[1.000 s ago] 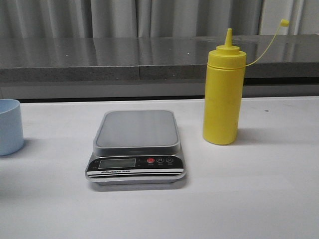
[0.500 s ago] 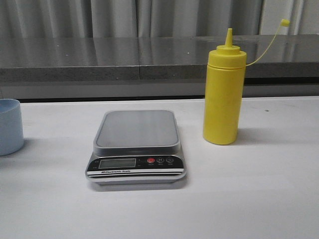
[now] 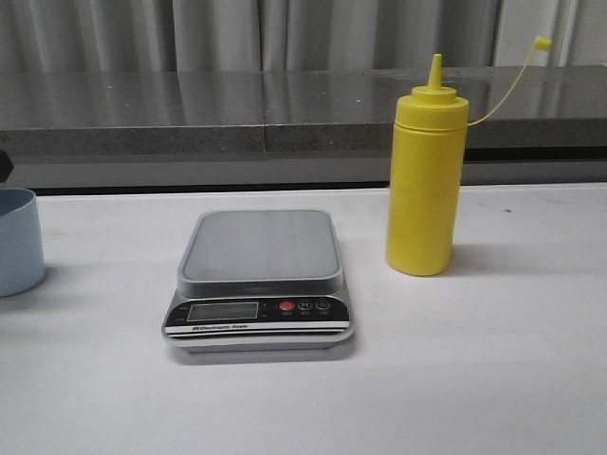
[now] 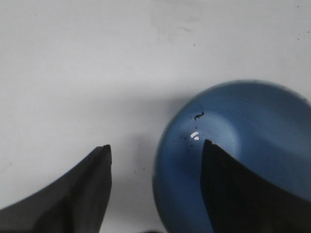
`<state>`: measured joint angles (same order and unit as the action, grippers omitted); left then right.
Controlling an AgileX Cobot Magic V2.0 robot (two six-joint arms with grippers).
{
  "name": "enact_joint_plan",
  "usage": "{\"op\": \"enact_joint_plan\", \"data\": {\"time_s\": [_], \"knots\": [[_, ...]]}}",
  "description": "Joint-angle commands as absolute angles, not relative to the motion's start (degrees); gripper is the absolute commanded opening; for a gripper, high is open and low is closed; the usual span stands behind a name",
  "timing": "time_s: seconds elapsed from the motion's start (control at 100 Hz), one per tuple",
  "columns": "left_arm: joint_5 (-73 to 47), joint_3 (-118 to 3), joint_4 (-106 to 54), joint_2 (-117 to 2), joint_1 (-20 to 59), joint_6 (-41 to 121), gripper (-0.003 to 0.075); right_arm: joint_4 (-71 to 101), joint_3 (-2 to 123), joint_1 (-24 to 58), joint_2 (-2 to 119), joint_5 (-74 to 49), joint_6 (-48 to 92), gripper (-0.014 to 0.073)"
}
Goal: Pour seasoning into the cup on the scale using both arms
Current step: 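Lower the left gripper and grasp the light blue cup rim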
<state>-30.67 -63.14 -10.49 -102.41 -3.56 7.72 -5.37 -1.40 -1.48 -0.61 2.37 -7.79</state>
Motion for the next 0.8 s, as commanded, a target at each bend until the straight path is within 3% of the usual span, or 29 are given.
{"op": "enact_joint_plan", "data": {"time_s": [0.0,0.38,0.79], "knots": [[-28.3,-64.9,-11.2,-100.2,-3.7,6.9,0.0377,-6.0,-1.6,-1.8,-1.5,6.7,-7.6,-0.0067],[-28.1,-64.9,-11.2,-100.2,-3.7,6.9,0.002,-6.0,-1.6,-1.8,-1.5,6.7,-7.6,-0.0067],[-36.2,-71.6,-11.2,-100.2,-3.5,6.9,0.001,-6.0,-1.6,-1.8,-1.5,6.7,-7.6,-0.0067]]}}
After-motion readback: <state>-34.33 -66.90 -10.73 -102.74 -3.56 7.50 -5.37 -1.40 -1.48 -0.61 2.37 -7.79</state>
